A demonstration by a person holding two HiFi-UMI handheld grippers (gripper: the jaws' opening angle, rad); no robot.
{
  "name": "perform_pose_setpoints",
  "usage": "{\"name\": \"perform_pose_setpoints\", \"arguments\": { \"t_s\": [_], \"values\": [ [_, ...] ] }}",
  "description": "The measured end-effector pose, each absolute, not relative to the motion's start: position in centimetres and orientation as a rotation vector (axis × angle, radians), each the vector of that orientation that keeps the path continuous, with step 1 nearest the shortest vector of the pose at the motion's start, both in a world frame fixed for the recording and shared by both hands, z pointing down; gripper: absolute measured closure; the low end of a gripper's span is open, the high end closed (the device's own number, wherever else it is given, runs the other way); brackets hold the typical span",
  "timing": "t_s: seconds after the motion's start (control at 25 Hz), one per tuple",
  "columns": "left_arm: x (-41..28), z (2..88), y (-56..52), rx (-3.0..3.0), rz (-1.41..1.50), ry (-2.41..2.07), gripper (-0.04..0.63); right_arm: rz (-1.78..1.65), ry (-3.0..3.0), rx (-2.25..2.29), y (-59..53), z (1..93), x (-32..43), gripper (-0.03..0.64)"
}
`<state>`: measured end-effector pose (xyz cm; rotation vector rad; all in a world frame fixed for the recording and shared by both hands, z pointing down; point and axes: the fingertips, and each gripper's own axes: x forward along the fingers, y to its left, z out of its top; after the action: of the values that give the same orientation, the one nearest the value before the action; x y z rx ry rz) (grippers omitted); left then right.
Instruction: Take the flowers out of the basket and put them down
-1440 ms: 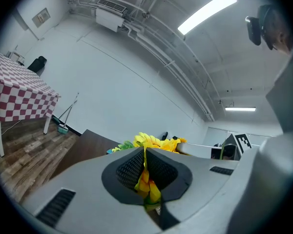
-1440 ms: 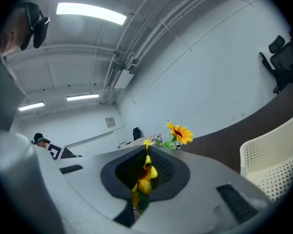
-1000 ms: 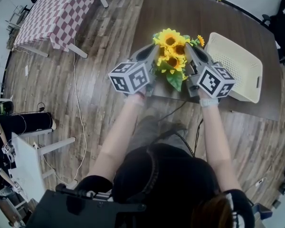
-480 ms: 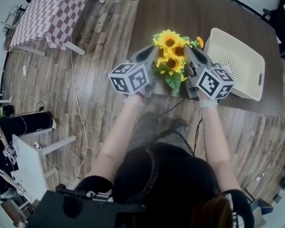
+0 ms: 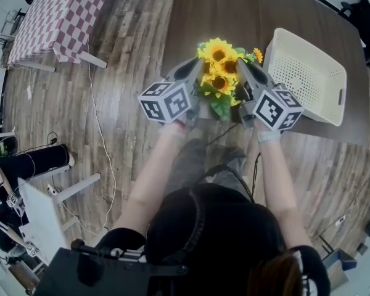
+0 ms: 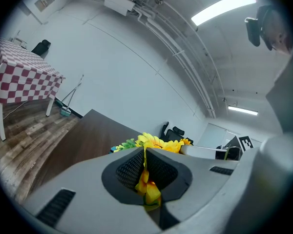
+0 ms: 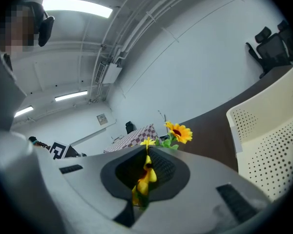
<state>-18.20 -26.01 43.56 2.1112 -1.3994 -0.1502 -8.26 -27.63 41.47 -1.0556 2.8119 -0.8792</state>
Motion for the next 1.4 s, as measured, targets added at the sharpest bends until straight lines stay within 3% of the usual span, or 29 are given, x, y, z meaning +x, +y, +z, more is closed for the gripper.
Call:
{"name": "perform_pose_setpoints", "arguments": {
  "t_s": [1.4],
  "values": [
    [-18.1,47.4,-27.7,2.073,-0.082,-1.299,0.584,-1.028,2.768,-1.160,-29.0,46.0,-7.8,0.614]
  ]
}}
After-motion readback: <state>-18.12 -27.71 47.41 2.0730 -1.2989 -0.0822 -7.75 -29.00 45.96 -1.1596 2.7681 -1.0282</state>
